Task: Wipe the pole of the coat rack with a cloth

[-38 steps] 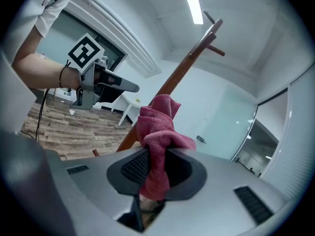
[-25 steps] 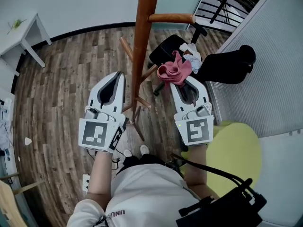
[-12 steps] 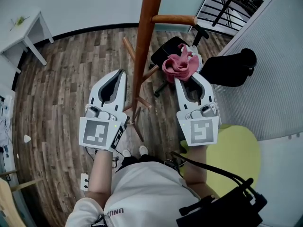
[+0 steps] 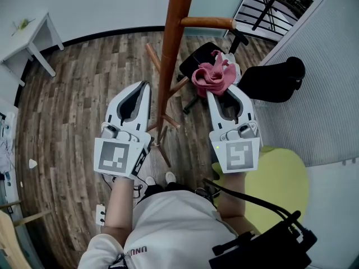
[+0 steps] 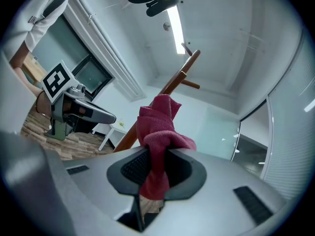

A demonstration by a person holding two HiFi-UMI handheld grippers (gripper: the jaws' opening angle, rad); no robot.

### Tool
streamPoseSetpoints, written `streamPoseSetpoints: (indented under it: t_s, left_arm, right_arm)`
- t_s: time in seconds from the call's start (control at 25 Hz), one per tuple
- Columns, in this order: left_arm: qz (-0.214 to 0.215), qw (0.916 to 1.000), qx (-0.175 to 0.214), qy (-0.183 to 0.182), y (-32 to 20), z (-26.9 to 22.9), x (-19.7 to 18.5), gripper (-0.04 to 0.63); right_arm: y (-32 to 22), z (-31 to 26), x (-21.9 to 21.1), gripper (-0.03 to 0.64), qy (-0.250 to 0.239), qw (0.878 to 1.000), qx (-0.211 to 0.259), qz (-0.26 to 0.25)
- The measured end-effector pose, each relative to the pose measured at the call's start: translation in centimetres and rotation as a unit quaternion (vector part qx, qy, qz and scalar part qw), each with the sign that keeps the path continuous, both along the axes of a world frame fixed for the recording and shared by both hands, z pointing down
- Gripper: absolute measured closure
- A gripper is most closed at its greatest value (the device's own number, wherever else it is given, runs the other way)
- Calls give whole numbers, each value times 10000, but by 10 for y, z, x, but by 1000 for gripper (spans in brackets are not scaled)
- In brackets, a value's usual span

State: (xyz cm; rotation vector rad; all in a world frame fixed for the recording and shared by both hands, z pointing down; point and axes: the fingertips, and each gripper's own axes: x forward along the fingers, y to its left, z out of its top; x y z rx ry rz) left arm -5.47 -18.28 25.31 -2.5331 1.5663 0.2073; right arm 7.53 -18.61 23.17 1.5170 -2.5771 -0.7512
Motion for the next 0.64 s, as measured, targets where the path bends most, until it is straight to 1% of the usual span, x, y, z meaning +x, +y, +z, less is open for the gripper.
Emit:
streamPoseSetpoints:
  t_s: [0.64]
  left_arm:
    - [4, 10000, -39, 42, 1, 3, -2, 585]
  right_arm:
    - [-2, 4, -2, 538, 53, 10000, -14, 2]
